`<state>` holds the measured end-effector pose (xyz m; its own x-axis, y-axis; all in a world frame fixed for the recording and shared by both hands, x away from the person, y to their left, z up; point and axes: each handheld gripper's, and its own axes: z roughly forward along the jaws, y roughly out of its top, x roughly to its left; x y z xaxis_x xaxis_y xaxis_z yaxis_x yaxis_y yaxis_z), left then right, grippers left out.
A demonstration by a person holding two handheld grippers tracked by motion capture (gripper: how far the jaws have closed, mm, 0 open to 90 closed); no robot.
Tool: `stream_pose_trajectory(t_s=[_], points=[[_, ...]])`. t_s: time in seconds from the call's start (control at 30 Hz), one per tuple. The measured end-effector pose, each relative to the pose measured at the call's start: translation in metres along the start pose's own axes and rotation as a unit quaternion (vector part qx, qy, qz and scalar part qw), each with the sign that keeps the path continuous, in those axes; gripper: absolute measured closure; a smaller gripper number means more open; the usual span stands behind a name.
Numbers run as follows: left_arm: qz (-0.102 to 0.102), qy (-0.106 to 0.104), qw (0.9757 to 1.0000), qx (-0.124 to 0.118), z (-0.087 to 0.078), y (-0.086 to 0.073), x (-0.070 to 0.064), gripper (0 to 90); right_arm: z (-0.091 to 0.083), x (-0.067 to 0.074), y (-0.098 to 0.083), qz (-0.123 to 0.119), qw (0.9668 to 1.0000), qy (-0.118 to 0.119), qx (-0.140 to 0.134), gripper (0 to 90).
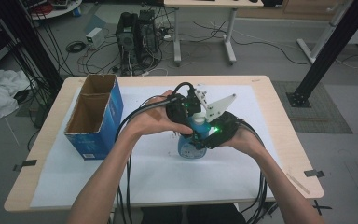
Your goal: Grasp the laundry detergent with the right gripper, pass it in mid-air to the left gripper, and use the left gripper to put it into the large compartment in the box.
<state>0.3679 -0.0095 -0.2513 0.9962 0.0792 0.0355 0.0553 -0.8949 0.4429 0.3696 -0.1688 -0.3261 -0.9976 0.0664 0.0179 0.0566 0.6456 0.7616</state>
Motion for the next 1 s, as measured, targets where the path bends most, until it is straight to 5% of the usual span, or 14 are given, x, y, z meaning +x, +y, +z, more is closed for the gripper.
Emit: stream_pose_trajectory(t_s=[0.2, 0.3, 0.33, 0.37, 0.4, 0.5, 0.6, 0.63, 0.77, 0.83, 0.87, 1.0], points=[[-0.004, -0.003, 0.9999, 0.015, 0.0032, 0.0001, 0.0000, 37.2, 0.0032, -0.0003, -0.0025, 0.002, 1.0000, 0.006, 0.001, 44.6], [-0.008, -0.002, 0.9999, 0.013, 0.0037, 0.0004, -0.0002, 37.3, 0.0038, -0.0038, -0.0046, -0.022, 0.9997, 0.007, 0.003, 44.5], [-0.009, -0.002, 0.9999, 0.014, 0.0037, 0.0007, 0.0002, 37.3, 0.0041, -0.0010, -0.0044, 0.004, 0.9999, 0.010, -0.005, 44.4], [-0.008, -0.003, 0.9999, 0.015, 0.0039, 0.0009, 0.0003, 37.3, 0.0042, -0.0013, -0.0049, 0.006, 0.9999, 0.011, -0.007, 44.3], [-0.009, -0.004, 0.9999, 0.014, 0.0044, 0.0008, 0.0003, 37.3, 0.0041, -0.0038, -0.0058, -0.017, 0.9998, 0.012, 0.000, 44.2], [-0.012, -0.004, 0.9998, 0.017, 0.0050, 0.0008, -0.0003, 37.3, 0.0046, -0.0012, -0.0055, 0.003, 0.9999, 0.011, -0.005, 43.9], [-0.010, -0.006, 0.9998, 0.015, 0.0044, 0.0005, 0.0000, 37.3, 0.0044, -0.0034, -0.0071, -0.022, 0.9997, 0.012, 0.001, 43.5], [-0.010, -0.007, 0.9998, 0.016, 0.0042, 0.0004, 0.0000, 37.3, 0.0048, -0.0006, -0.0063, 0.004, 0.9999, 0.012, -0.008, 43.3], [-0.013, -0.004, 0.9998, 0.013, 0.0030, -0.0008, -0.0002, 37.3, 0.0057, -0.0003, -0.0063, 0.005, 0.9999, 0.010, -0.007, 42.3], [-0.013, -0.003, 0.9998, 0.012, 0.0014, -0.0017, 0.0000, 37.3, 0.0065, -0.0045, -0.0080, -0.029, 0.9995, 0.013, 0.005, 41.4], [-0.014, -0.003, 0.9999, 0.010, 0.0007, -0.0024, -0.0001, 37.3, 0.0069, -0.0008, -0.0072, 0.005, 0.9999, 0.011, -0.001, 40.6], [-0.016, -0.006, 0.9998, 0.014, -0.0001, -0.0044, 0.0004, 37.3, 0.0083, -0.0006, -0.0083, 0.009, 0.9999, 0.010, -0.006, 38.5]])
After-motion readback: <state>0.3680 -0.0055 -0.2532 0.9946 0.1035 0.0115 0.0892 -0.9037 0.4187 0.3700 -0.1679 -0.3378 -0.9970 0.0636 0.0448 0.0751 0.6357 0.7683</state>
